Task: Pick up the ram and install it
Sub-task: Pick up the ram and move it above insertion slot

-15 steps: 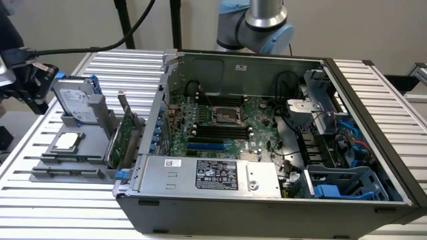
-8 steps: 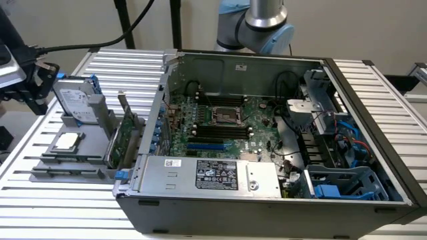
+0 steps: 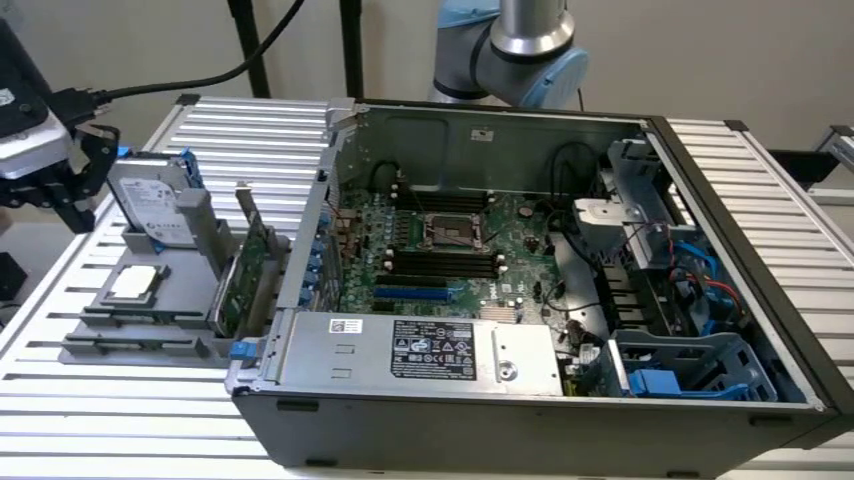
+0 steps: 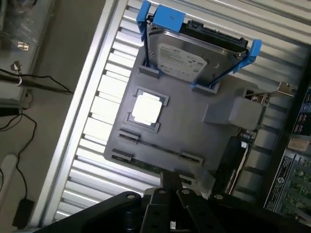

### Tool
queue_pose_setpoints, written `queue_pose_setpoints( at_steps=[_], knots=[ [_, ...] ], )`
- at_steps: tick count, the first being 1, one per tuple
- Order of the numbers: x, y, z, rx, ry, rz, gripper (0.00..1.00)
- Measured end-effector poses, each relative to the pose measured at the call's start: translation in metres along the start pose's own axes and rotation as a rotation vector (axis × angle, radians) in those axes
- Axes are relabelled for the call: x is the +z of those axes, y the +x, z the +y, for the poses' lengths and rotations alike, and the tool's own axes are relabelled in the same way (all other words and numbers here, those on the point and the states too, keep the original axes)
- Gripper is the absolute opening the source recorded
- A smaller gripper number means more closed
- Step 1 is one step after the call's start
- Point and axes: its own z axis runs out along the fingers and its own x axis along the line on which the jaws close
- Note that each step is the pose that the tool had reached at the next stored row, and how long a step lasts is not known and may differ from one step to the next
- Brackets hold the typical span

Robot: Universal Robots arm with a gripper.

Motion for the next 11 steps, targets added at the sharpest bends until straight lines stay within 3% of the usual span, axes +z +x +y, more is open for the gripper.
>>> queue_pose_setpoints(
  at_steps=[11],
  knots=[
    [0.0066,0.0001,-0.0003,-0.200,-0.0021,0.0099,0.00]
  ],
)
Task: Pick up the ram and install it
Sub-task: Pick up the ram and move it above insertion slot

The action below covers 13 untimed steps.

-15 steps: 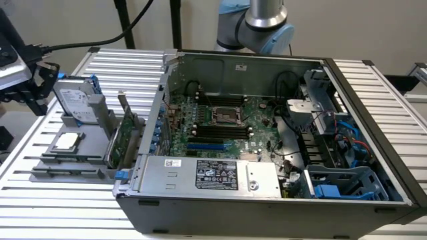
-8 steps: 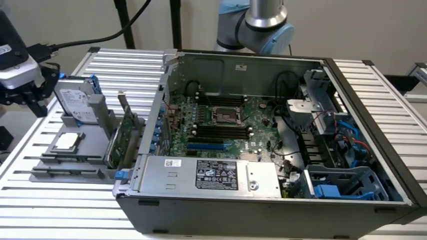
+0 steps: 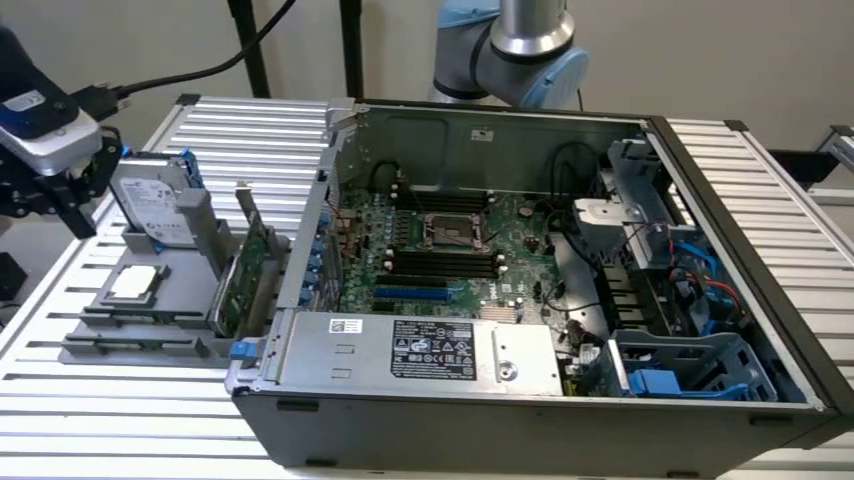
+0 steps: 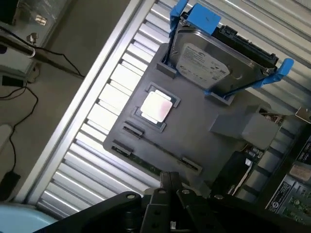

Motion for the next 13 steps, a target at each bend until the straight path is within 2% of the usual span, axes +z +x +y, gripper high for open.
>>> queue_pose_setpoints(
  at_steps=[13],
  knots=[
    [0.0081,0.0001,-0.0004,-0.236,-0.0027,0.0119,0.00]
  ],
)
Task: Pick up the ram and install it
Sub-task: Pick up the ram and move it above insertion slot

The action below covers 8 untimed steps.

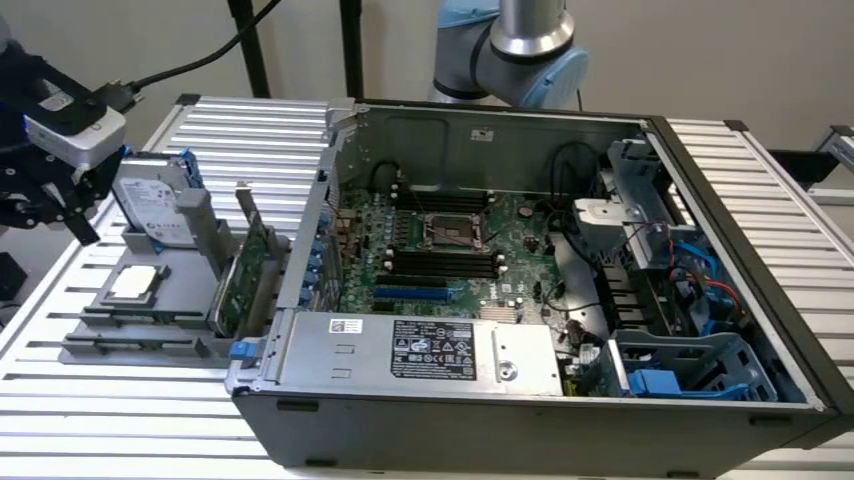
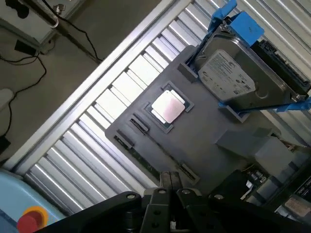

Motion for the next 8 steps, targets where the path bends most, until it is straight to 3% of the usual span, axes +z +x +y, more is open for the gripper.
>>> queue_pose_setpoints(
  at_steps=[8],
  knots=[
    [0.0060,0.0000,-0.0003,-0.158,-0.0015,0.0077,0.00]
  ],
)
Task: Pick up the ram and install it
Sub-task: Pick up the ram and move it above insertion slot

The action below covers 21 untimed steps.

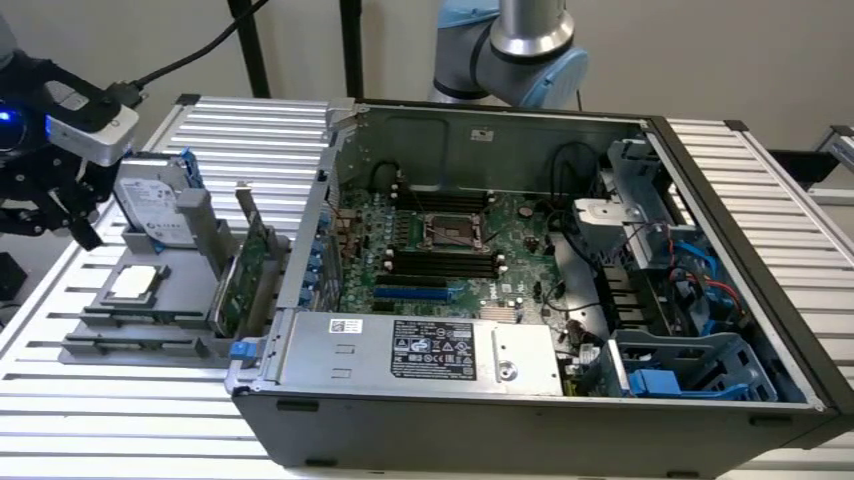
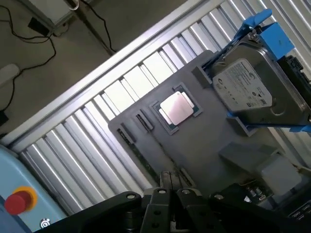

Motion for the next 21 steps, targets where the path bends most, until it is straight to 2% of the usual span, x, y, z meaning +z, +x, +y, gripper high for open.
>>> queue_pose_setpoints(
  at_steps=[21],
  knots=[
    [0.0165,0.000,-0.0008,-0.382,-0.0036,0.0186,0.00]
  ],
)
